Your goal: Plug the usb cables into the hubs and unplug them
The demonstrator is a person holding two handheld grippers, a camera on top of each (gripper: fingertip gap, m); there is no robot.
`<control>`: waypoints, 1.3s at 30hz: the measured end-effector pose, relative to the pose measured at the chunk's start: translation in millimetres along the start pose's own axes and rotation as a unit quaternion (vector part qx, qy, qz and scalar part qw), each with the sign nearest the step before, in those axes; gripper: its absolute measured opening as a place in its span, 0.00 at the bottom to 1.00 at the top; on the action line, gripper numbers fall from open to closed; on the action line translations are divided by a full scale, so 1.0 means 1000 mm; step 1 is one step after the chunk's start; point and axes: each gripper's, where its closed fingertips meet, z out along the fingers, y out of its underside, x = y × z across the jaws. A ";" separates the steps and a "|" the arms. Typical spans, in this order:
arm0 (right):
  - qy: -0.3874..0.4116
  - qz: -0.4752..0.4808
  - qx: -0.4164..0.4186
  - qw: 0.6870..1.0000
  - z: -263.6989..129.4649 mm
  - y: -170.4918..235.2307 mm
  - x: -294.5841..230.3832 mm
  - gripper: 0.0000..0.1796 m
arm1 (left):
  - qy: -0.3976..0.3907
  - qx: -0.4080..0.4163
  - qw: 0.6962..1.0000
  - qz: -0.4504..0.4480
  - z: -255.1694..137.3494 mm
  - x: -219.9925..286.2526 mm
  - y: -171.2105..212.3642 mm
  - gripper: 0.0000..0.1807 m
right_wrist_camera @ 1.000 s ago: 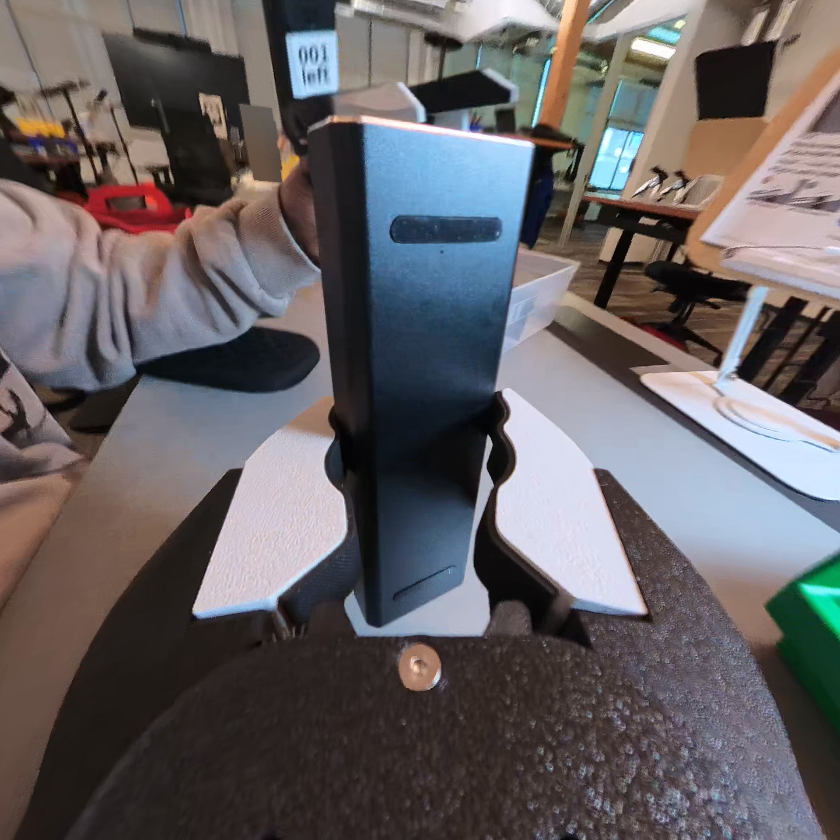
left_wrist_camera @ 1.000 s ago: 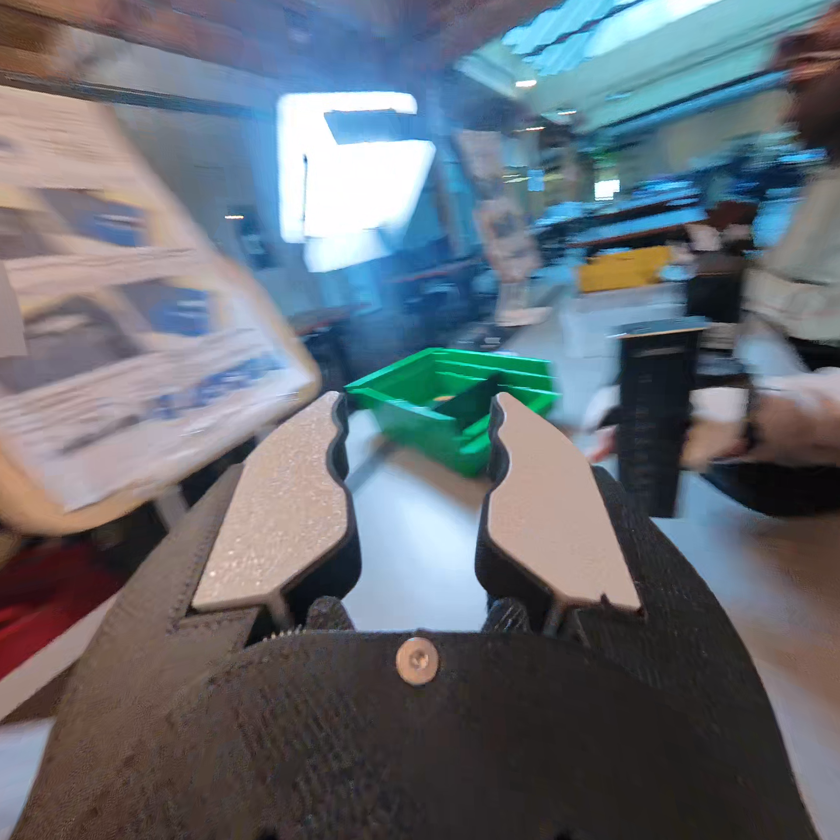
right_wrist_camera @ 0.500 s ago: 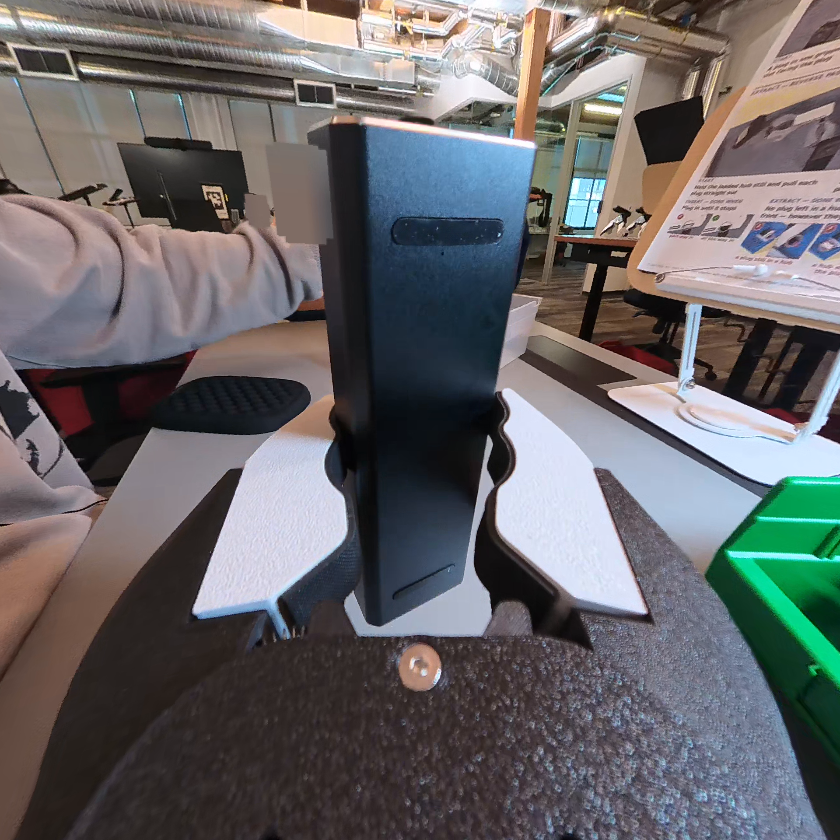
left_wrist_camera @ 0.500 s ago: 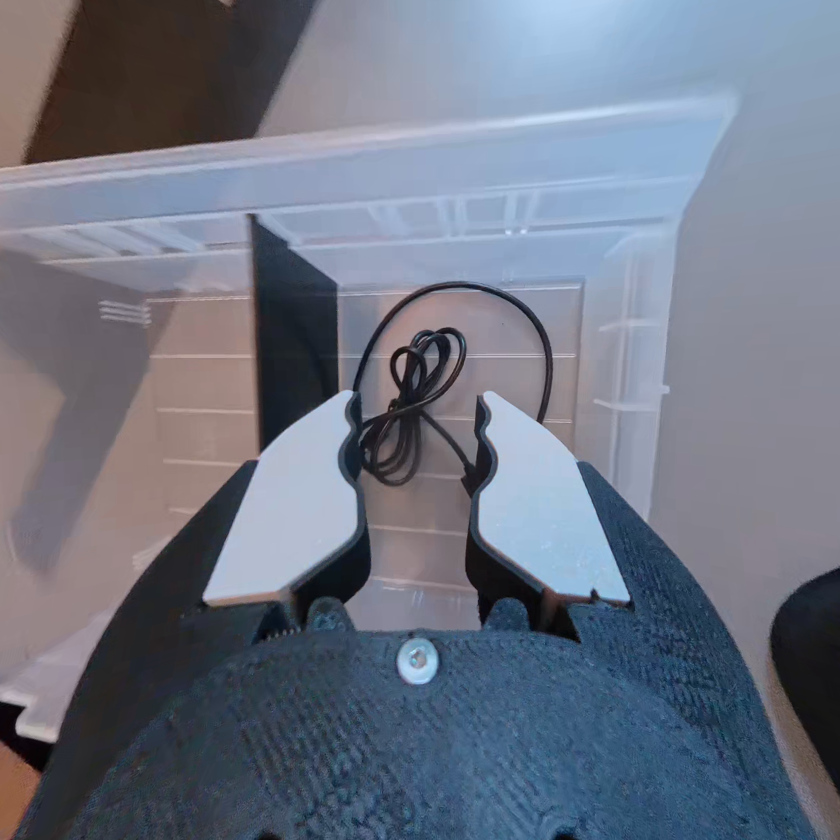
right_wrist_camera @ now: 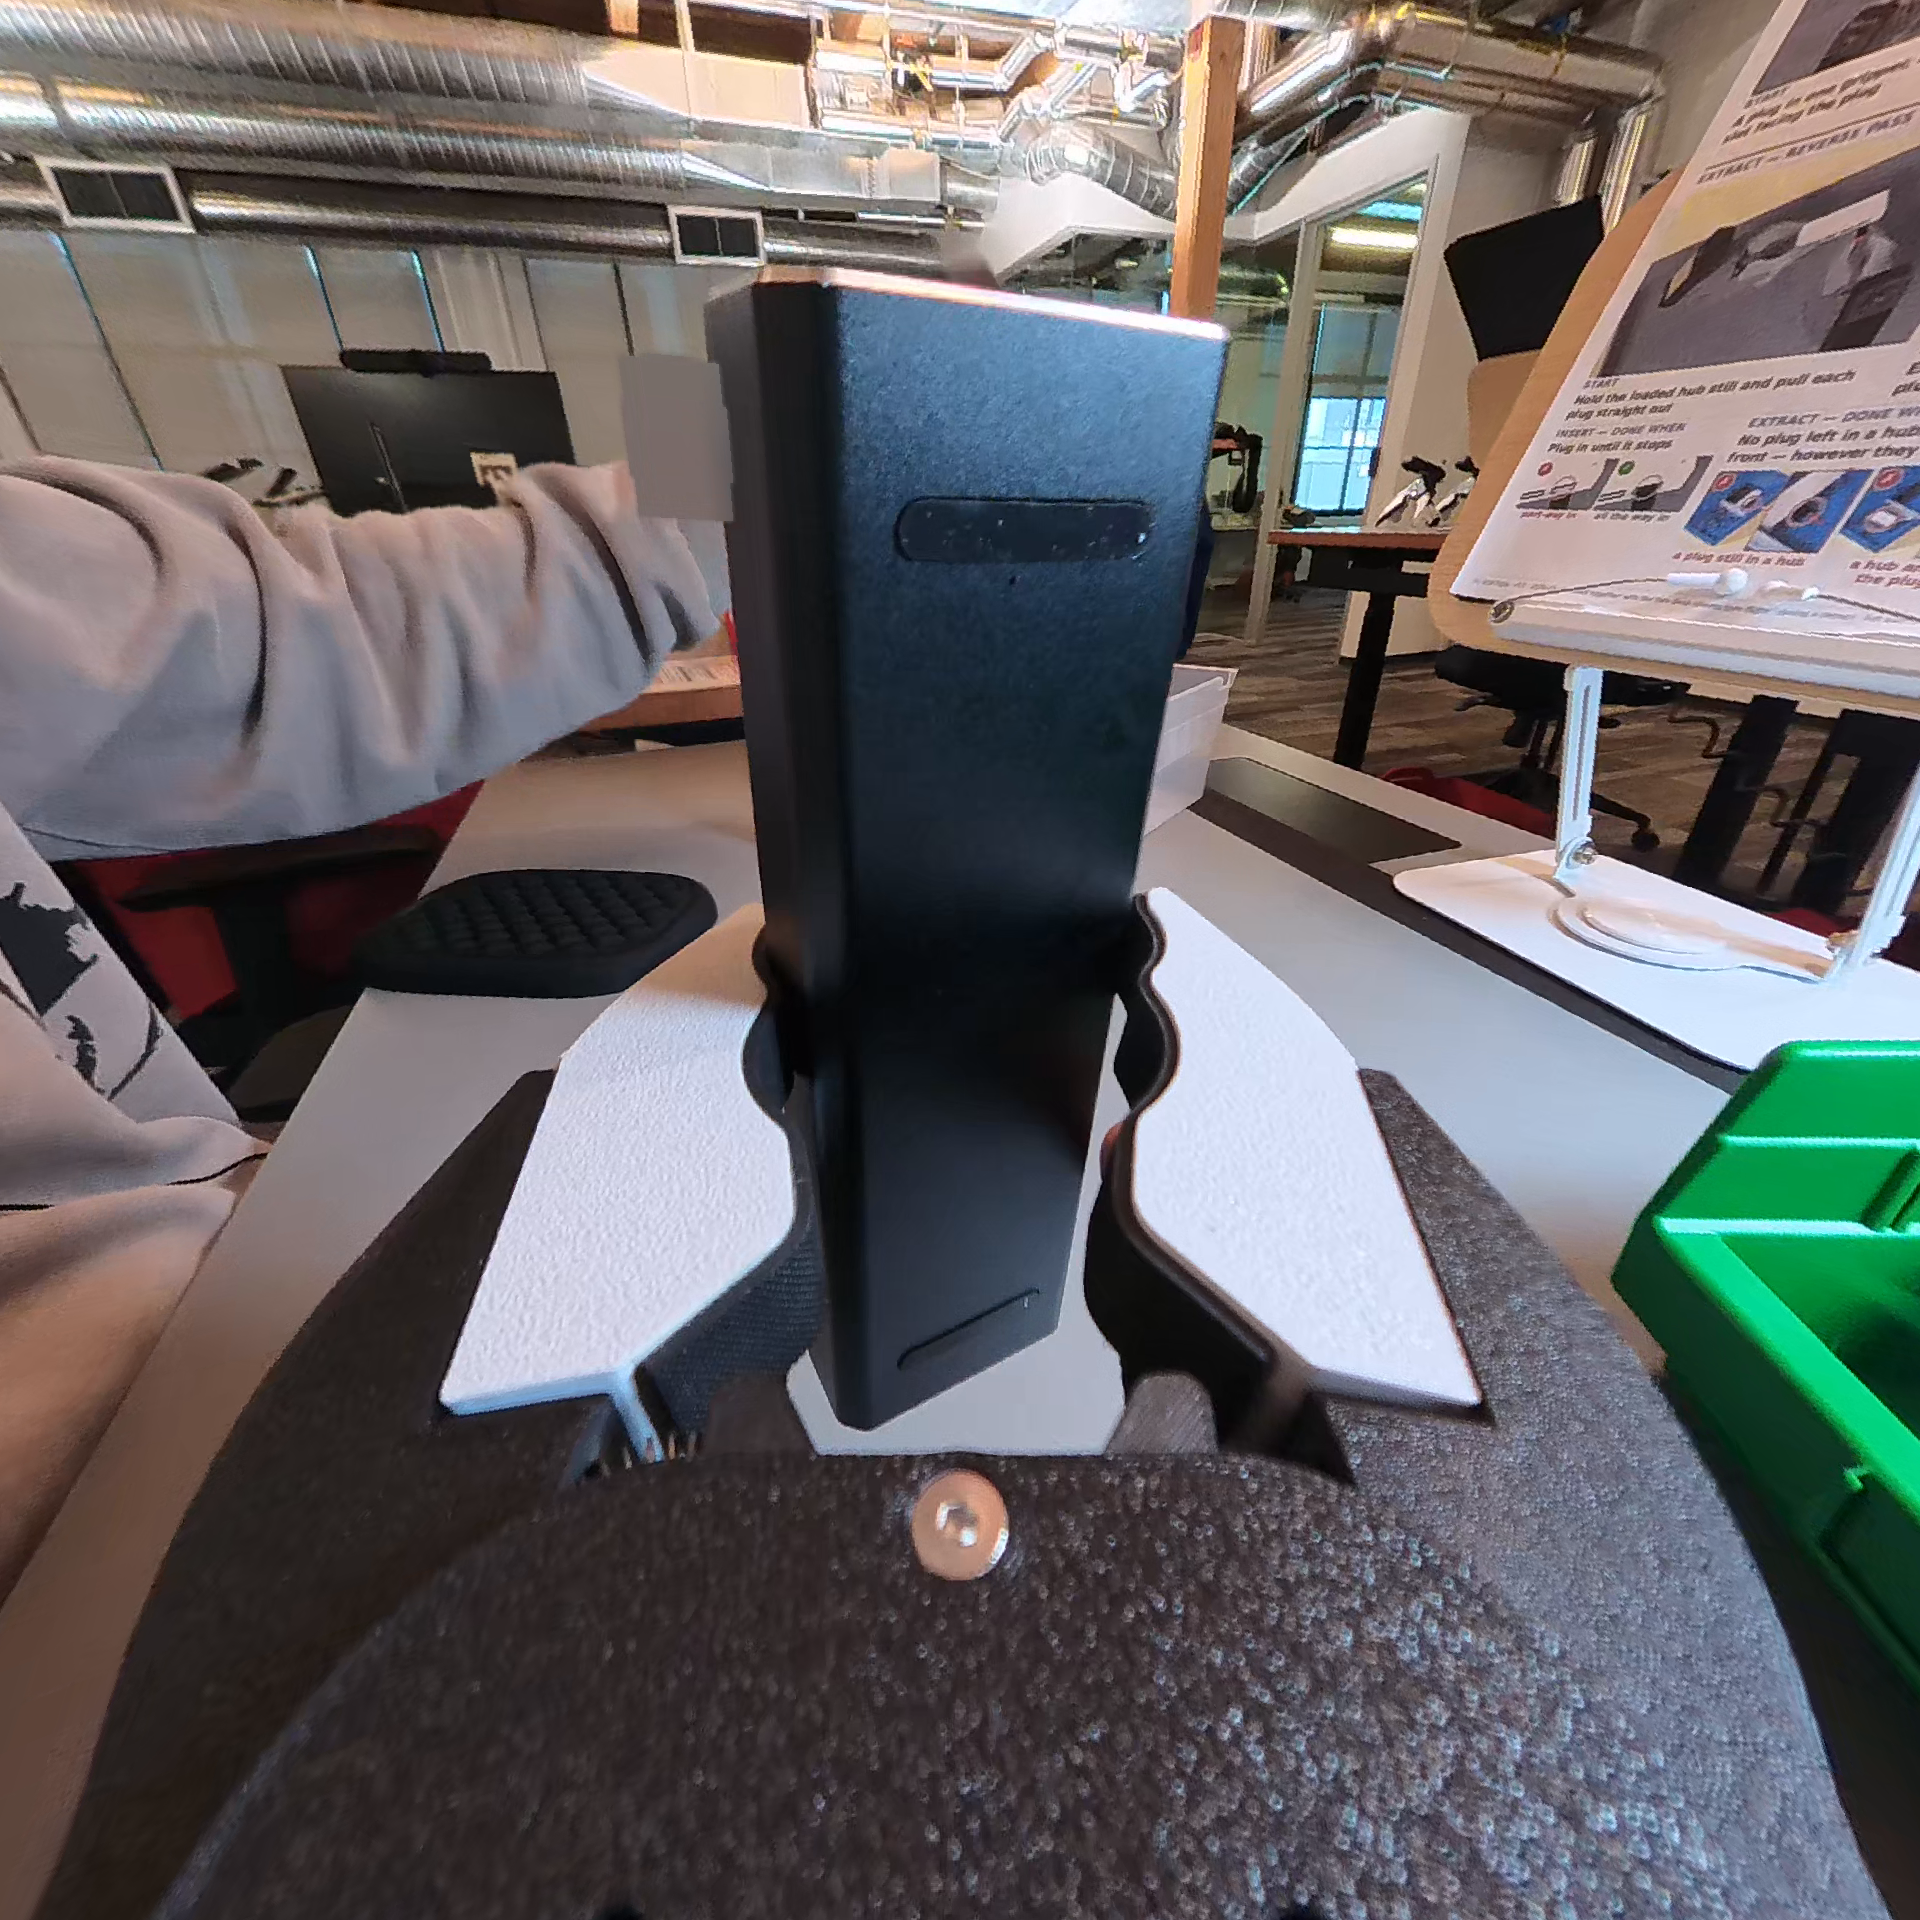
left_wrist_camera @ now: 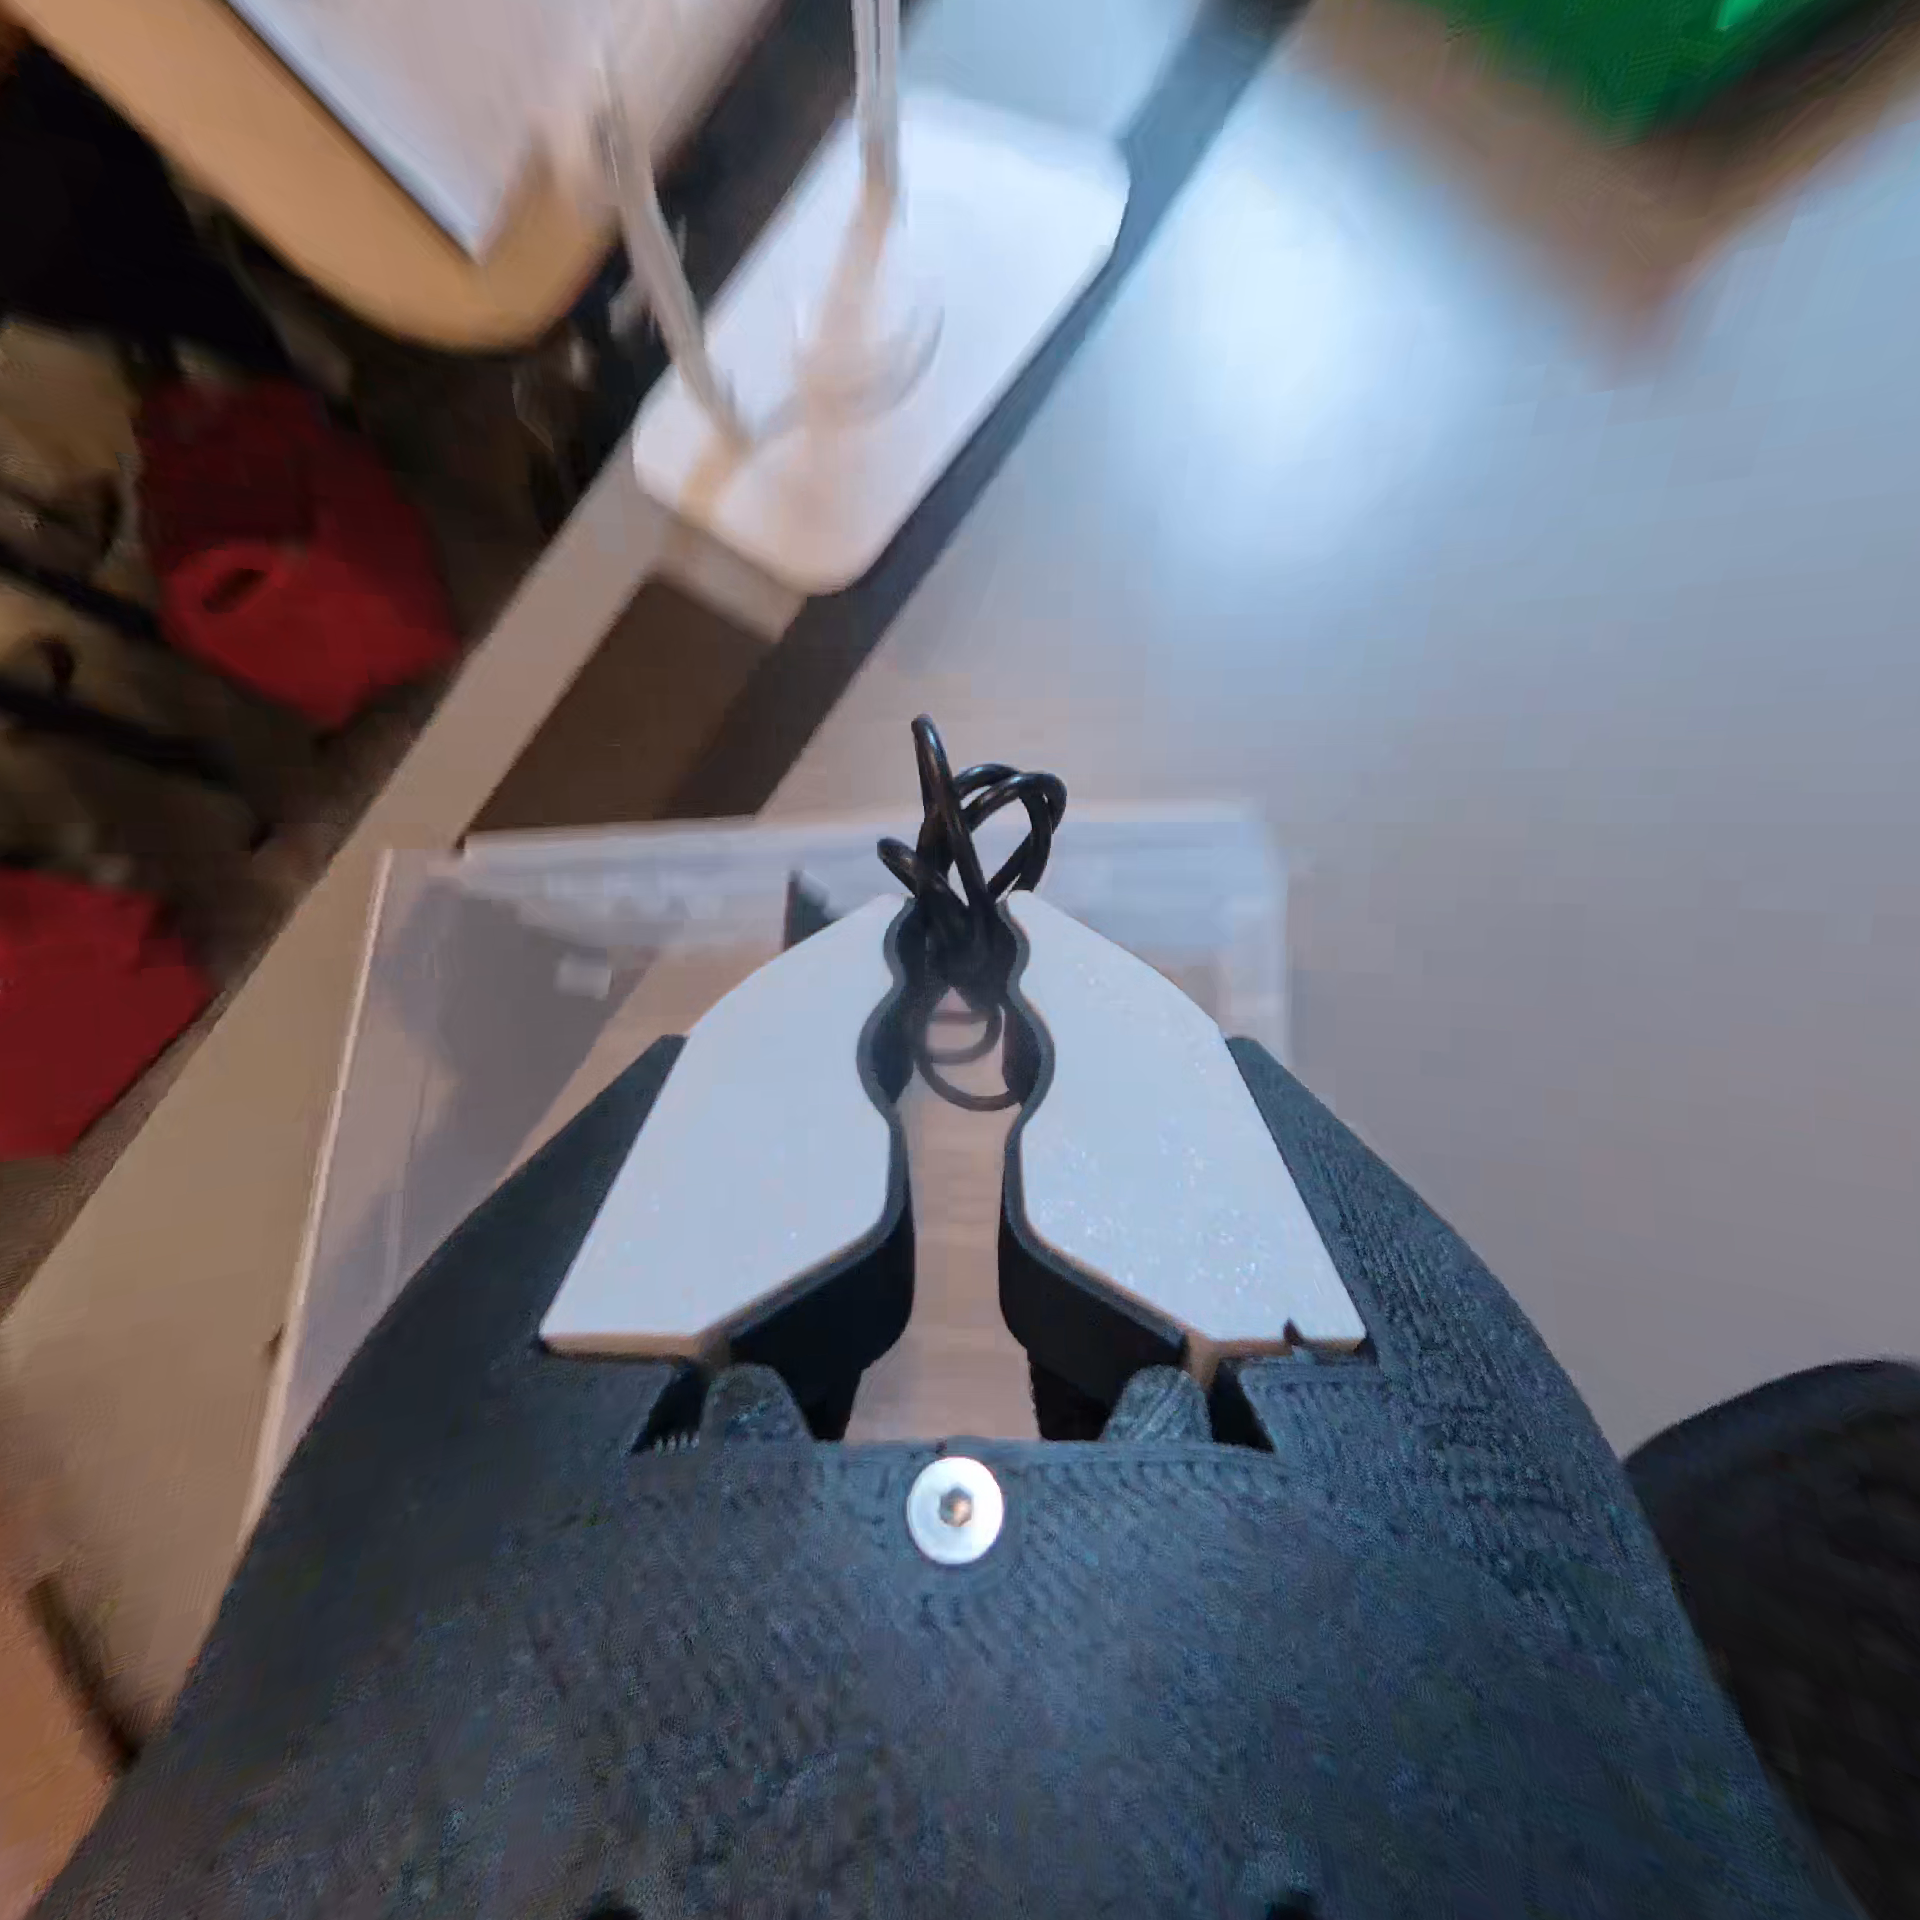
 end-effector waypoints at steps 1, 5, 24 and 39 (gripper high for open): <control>-0.002 0.002 0.000 1.000 0.001 0.001 -0.001 0.34 | 0.018 0.052 0.998 -0.017 -0.016 0.008 -0.021 0.07; -0.007 0.004 0.000 1.000 0.003 0.001 -0.004 0.34 | 0.124 0.227 0.965 -0.052 -0.061 0.063 -0.087 0.07; 0.001 0.009 0.008 1.000 -0.003 0.001 0.003 0.34 | 0.430 0.355 0.809 -0.183 0.040 0.260 -0.104 0.07; 0.001 0.016 -0.009 1.000 0.002 0.011 0.002 0.34 | 0.148 0.085 0.985 -0.015 0.094 0.222 -0.014 0.14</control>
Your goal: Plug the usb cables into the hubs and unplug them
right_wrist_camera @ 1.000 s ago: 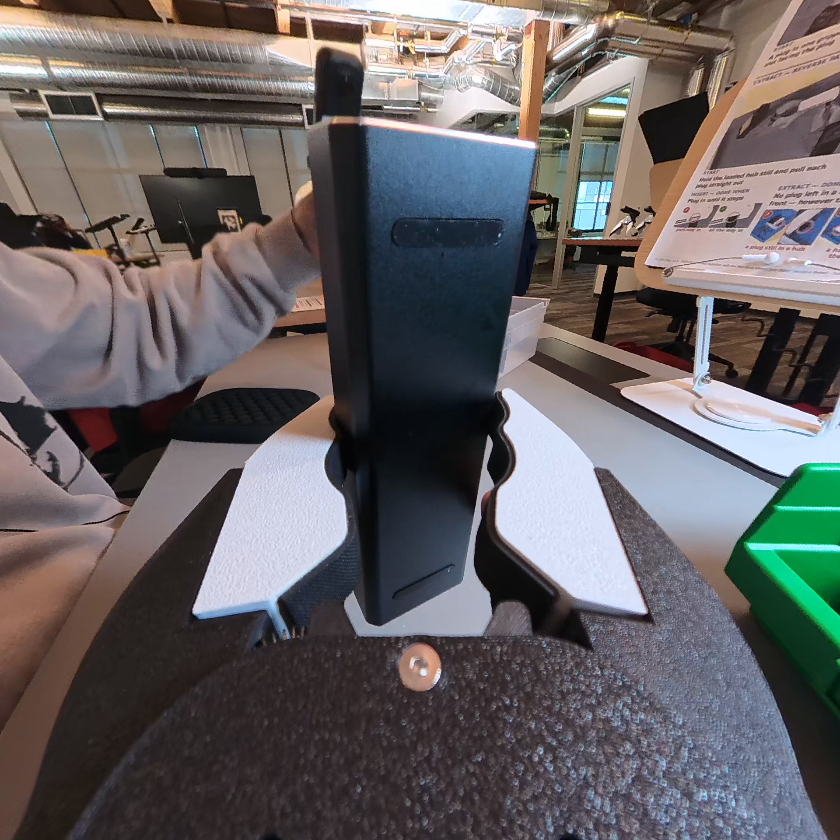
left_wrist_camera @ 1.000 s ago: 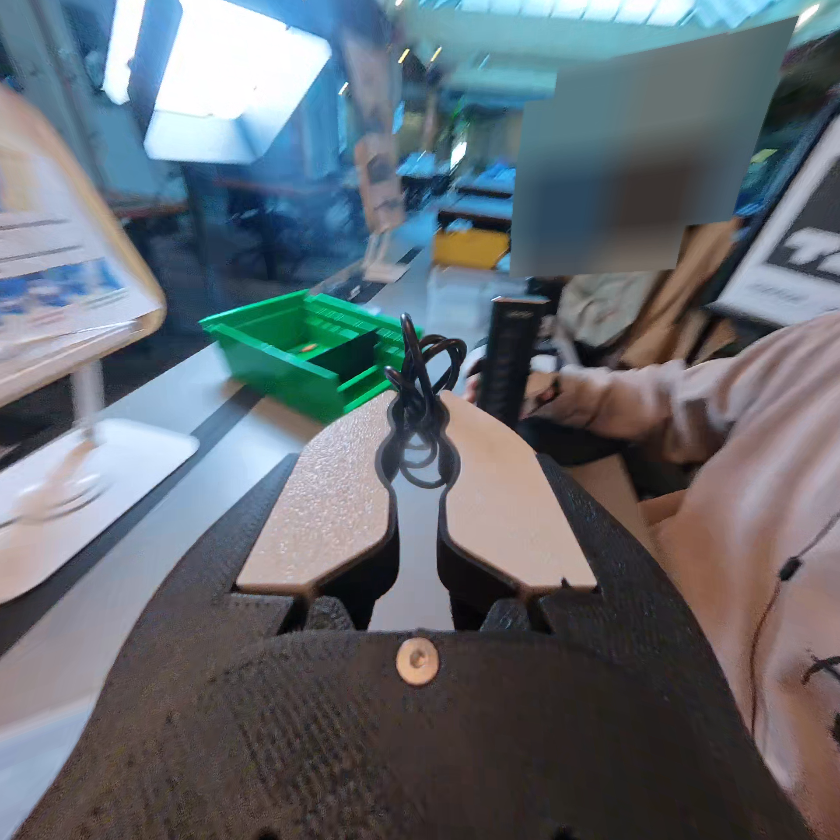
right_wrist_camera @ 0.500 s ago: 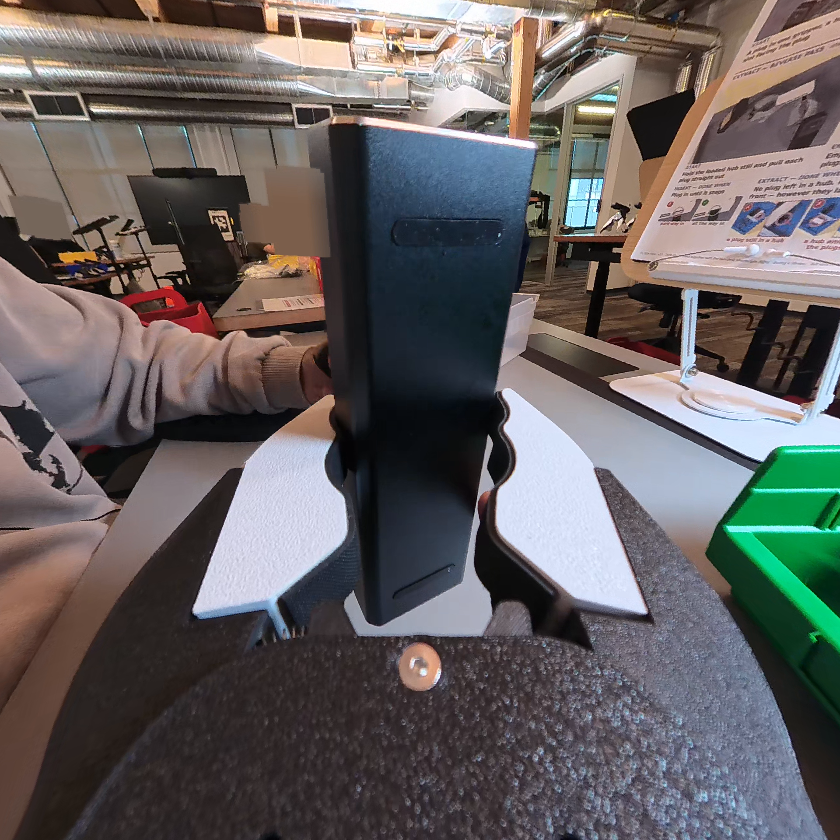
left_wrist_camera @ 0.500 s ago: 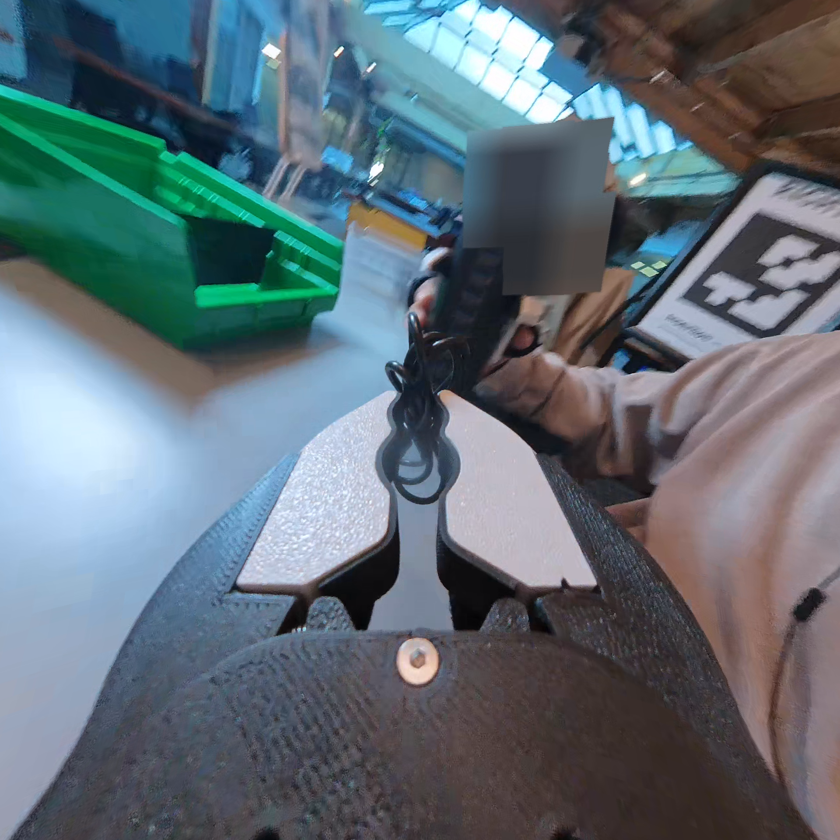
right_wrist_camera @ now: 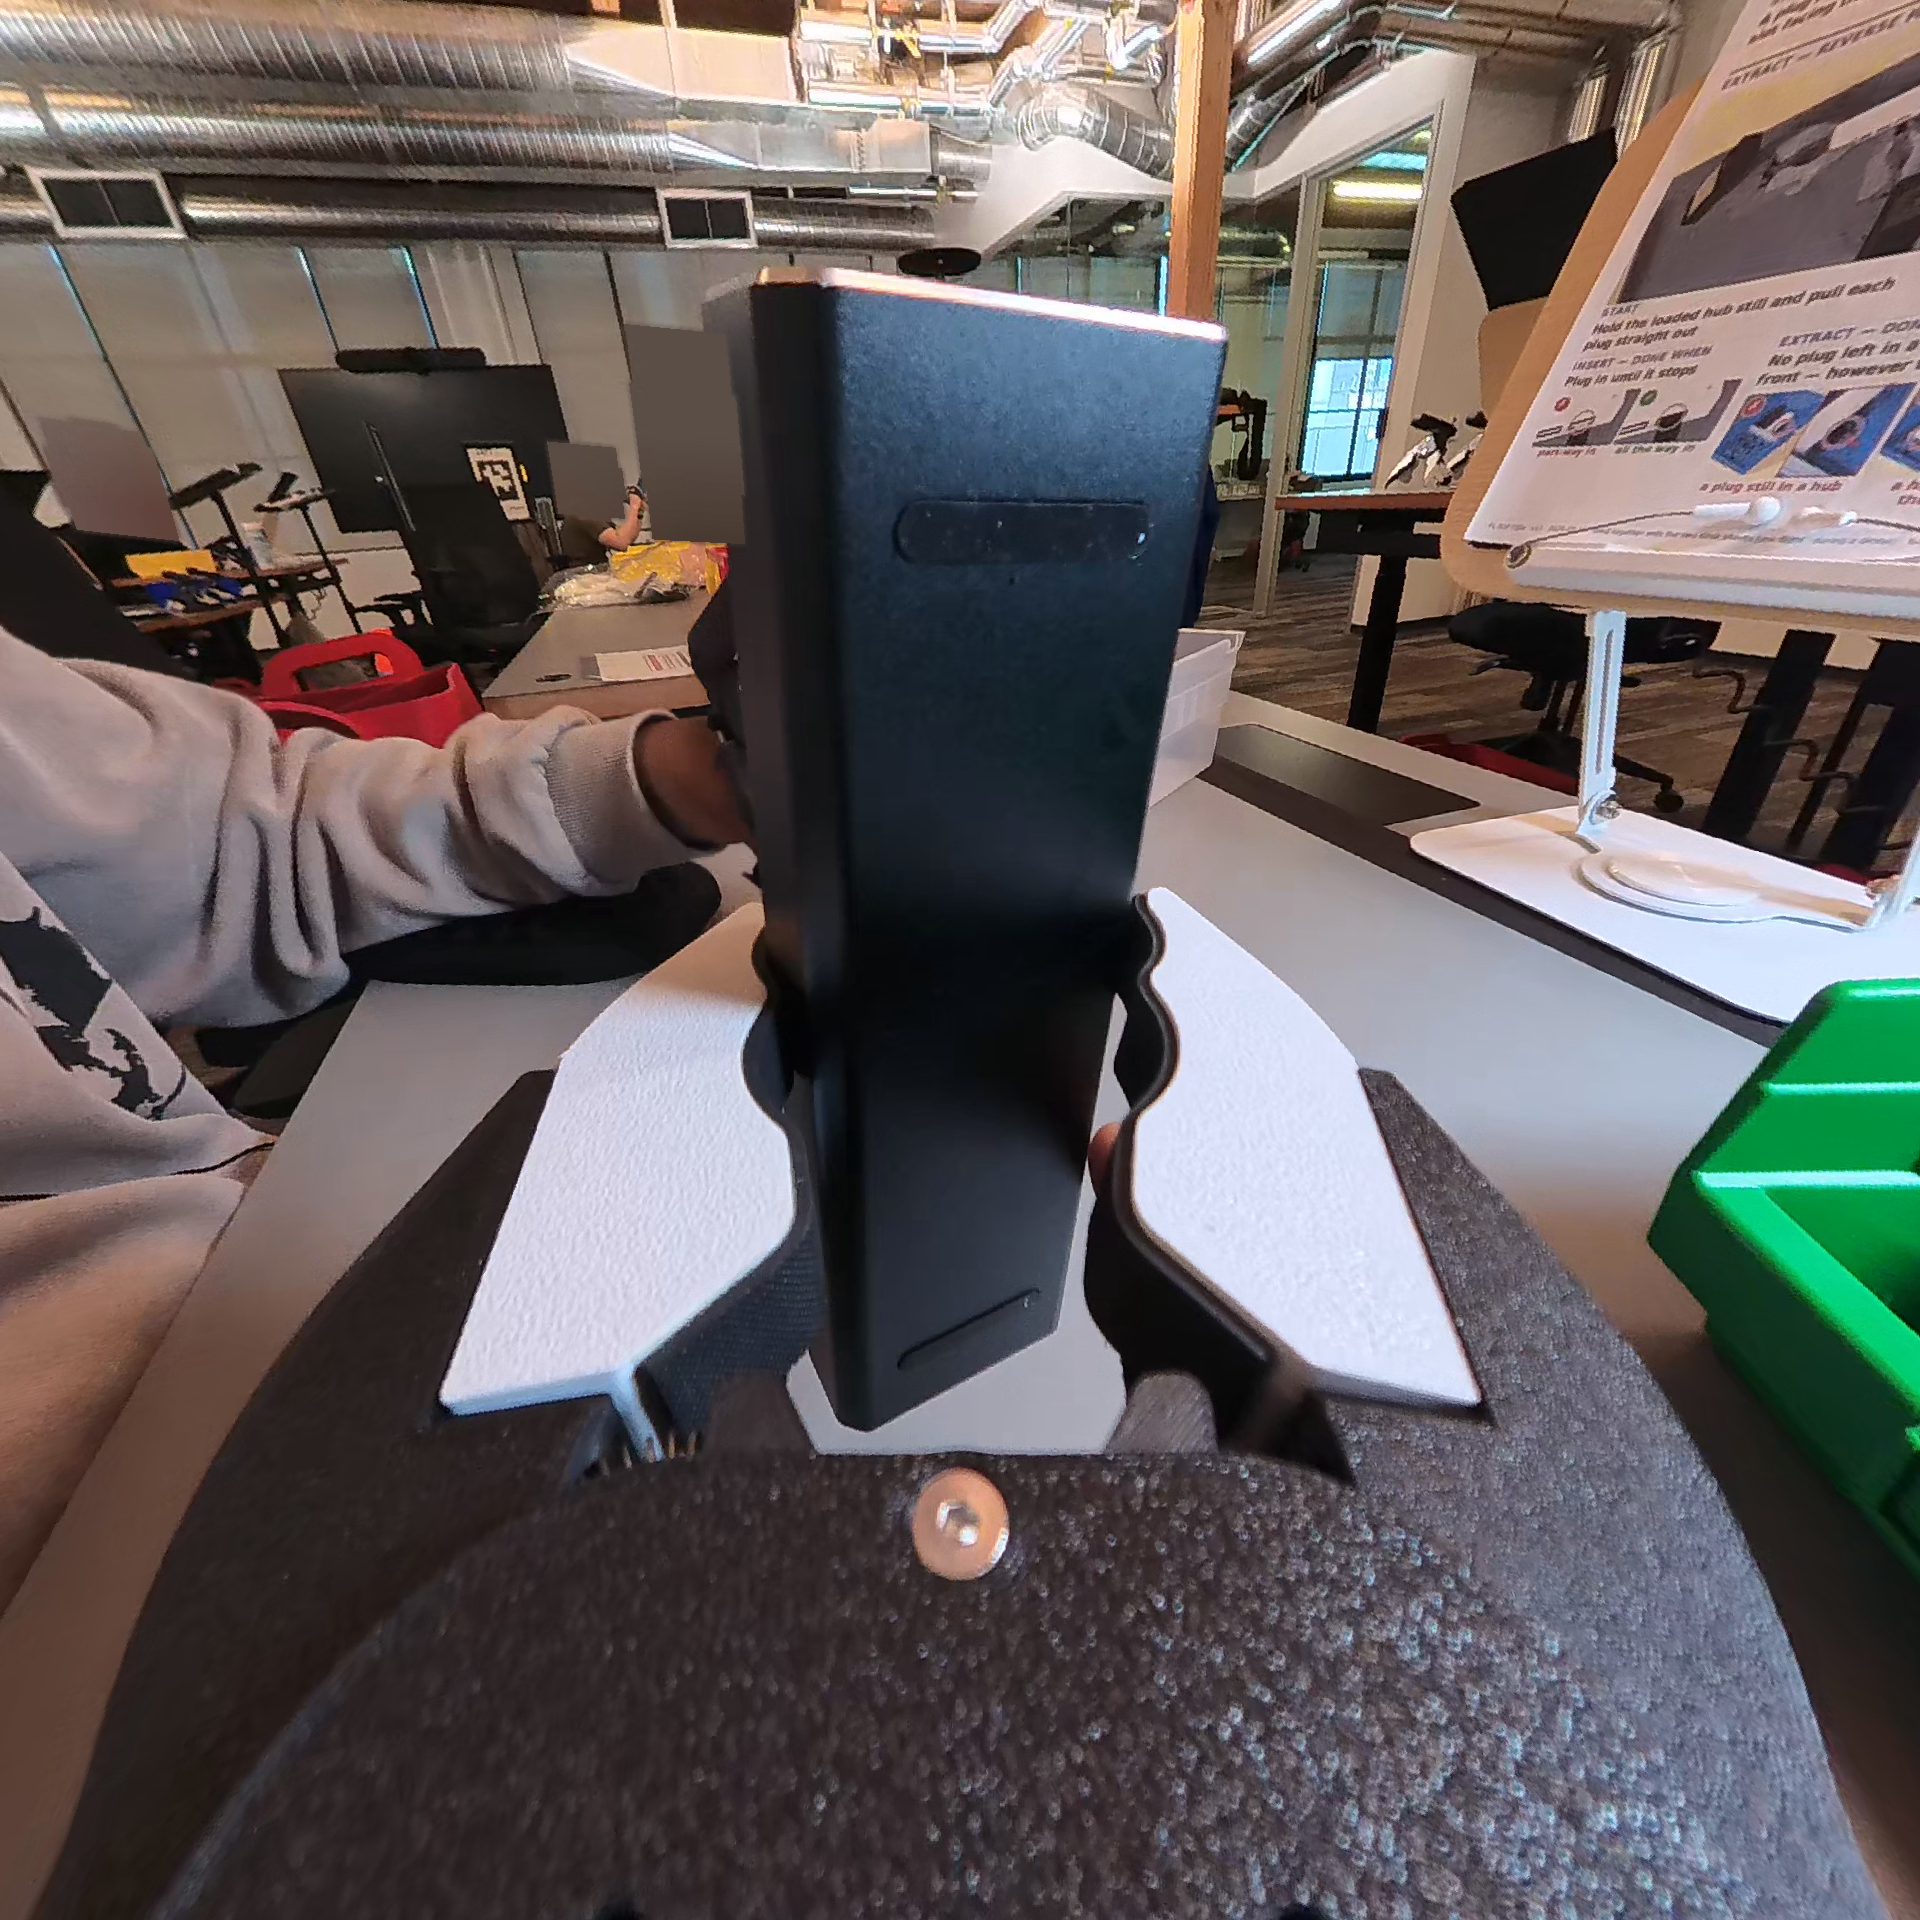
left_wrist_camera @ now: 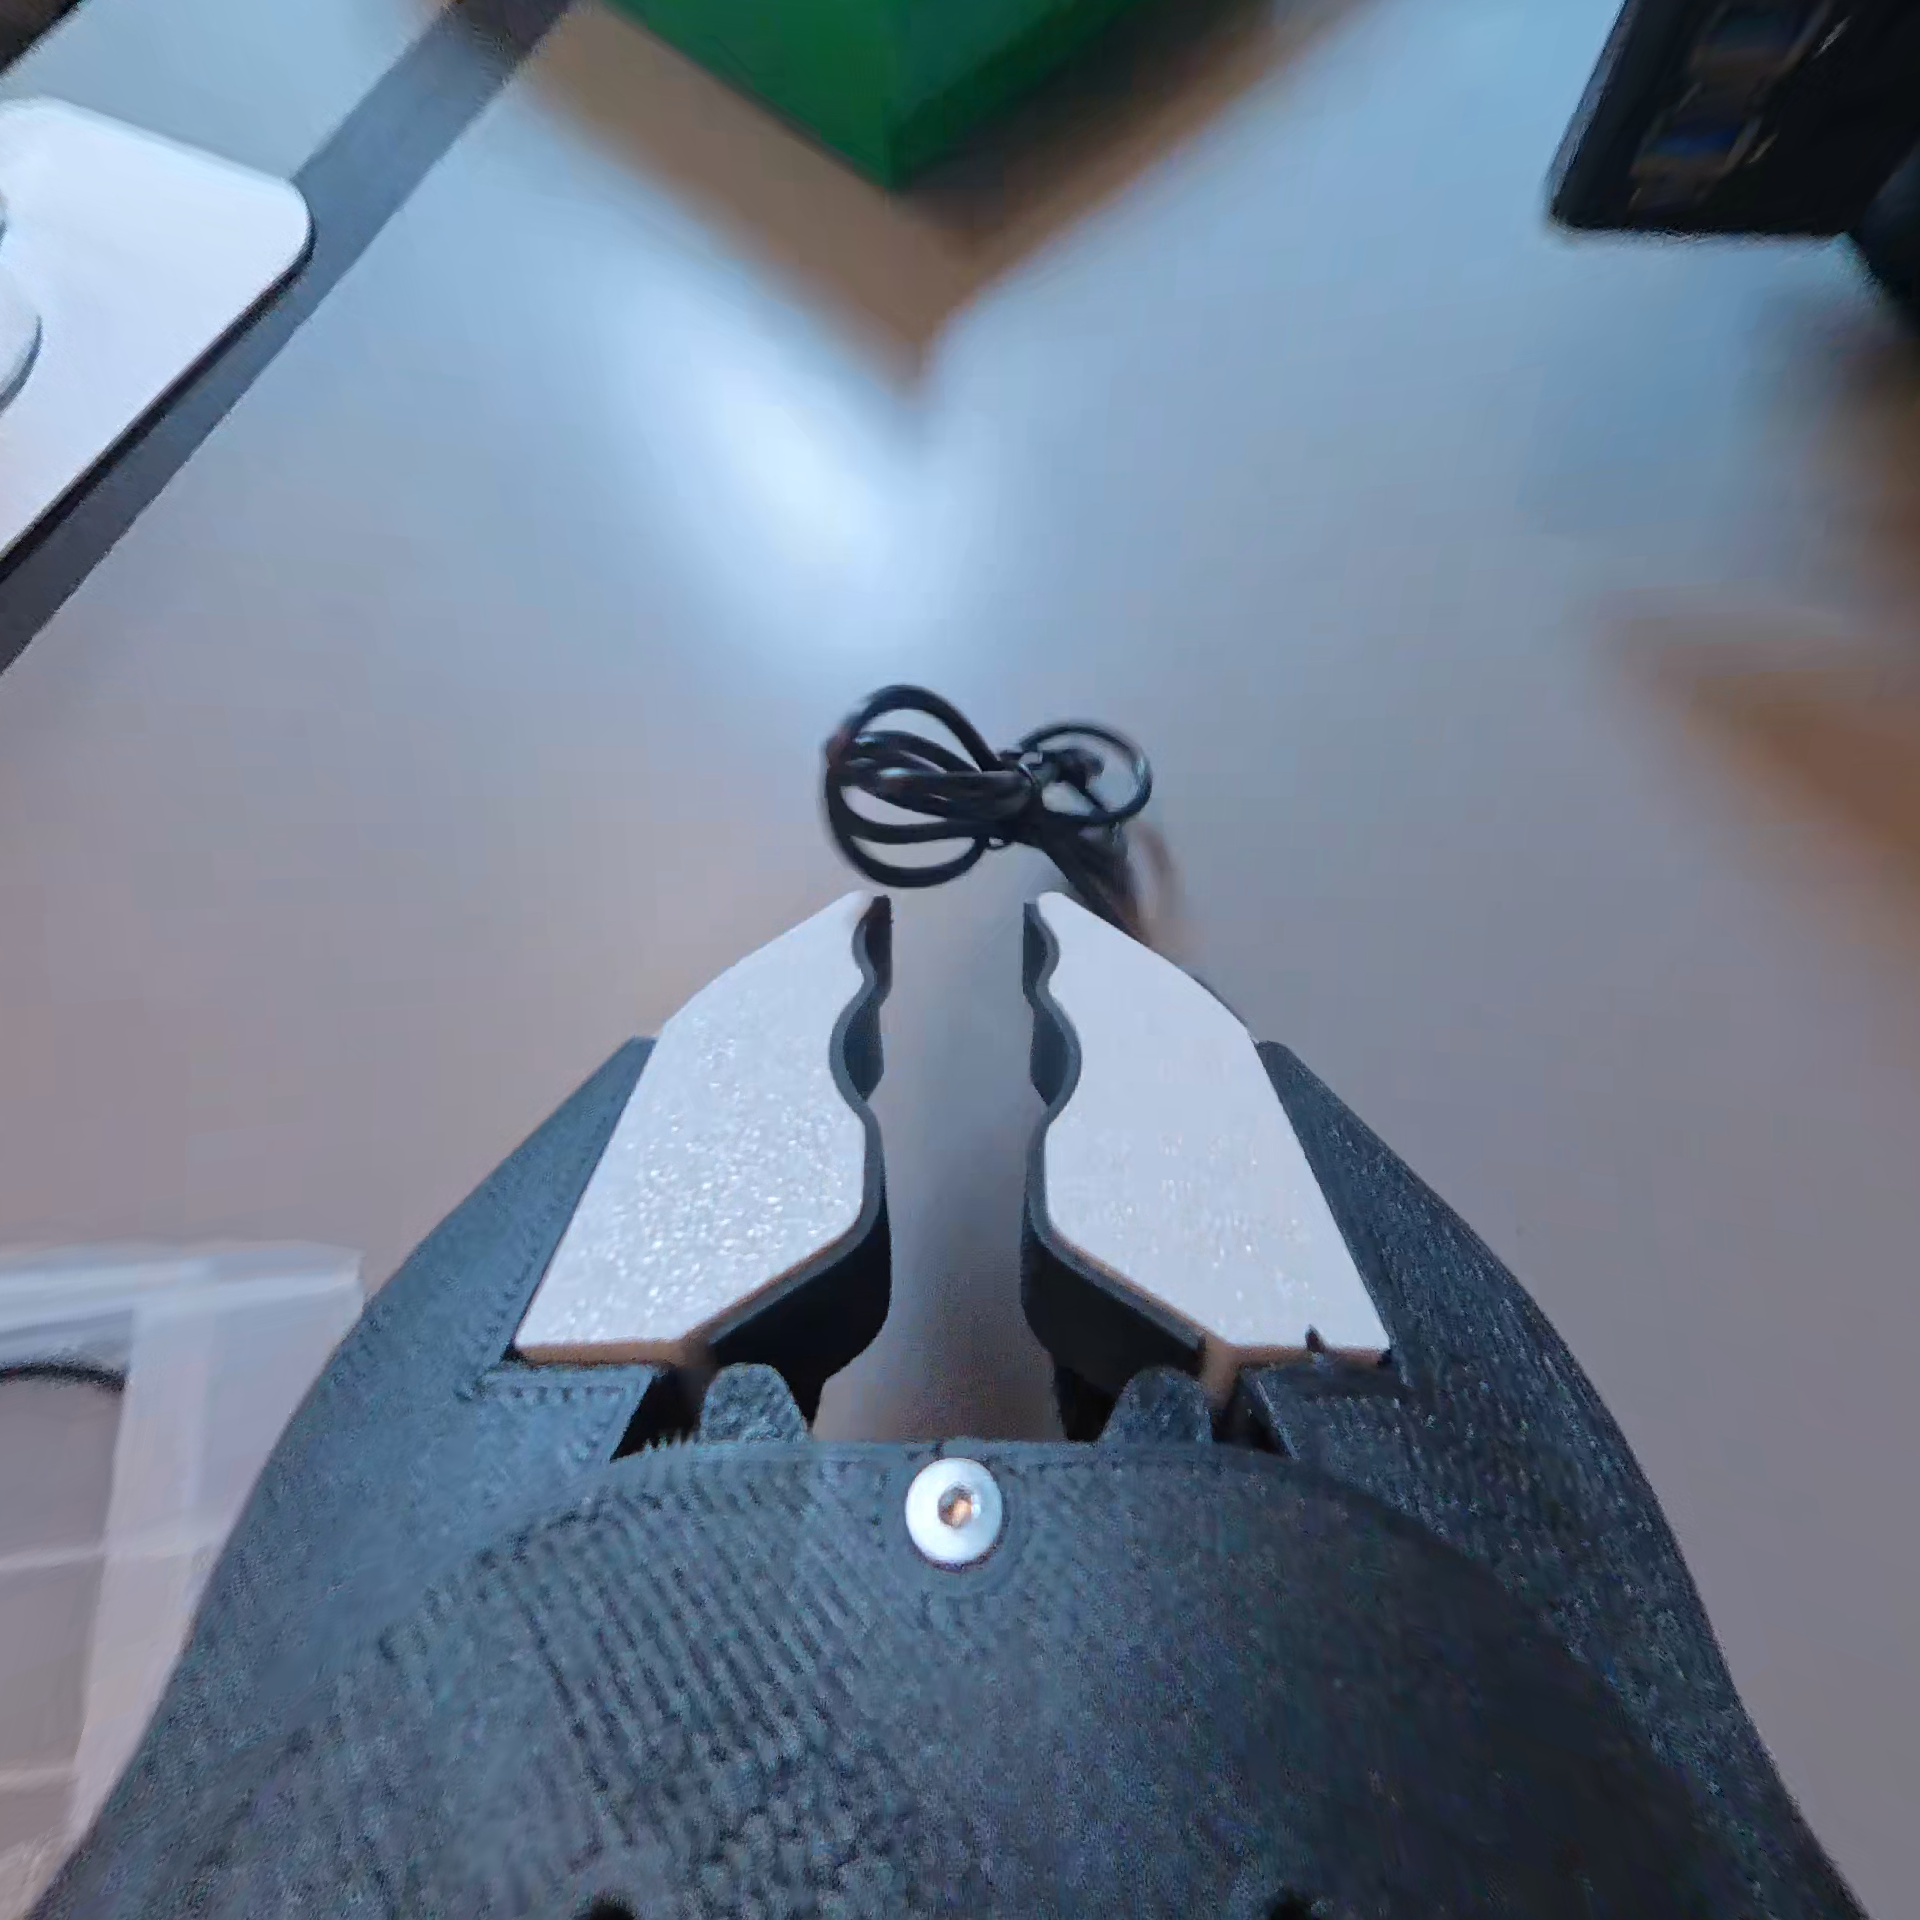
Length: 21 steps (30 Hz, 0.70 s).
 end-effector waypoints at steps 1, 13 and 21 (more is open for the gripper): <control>0.000 0.001 0.000 1.000 0.000 0.000 0.000 0.34 | -0.006 -0.019 1.000 0.002 -0.002 -0.004 0.009 0.15; -0.002 0.005 -0.008 1.000 0.002 0.005 0.001 0.34 | -0.041 -0.095 0.980 0.170 -0.015 -0.009 0.041 0.14; -0.005 0.017 -0.008 1.000 0.002 0.006 0.004 0.34 | -0.010 -0.126 0.924 0.362 -0.009 -0.006 0.035 0.19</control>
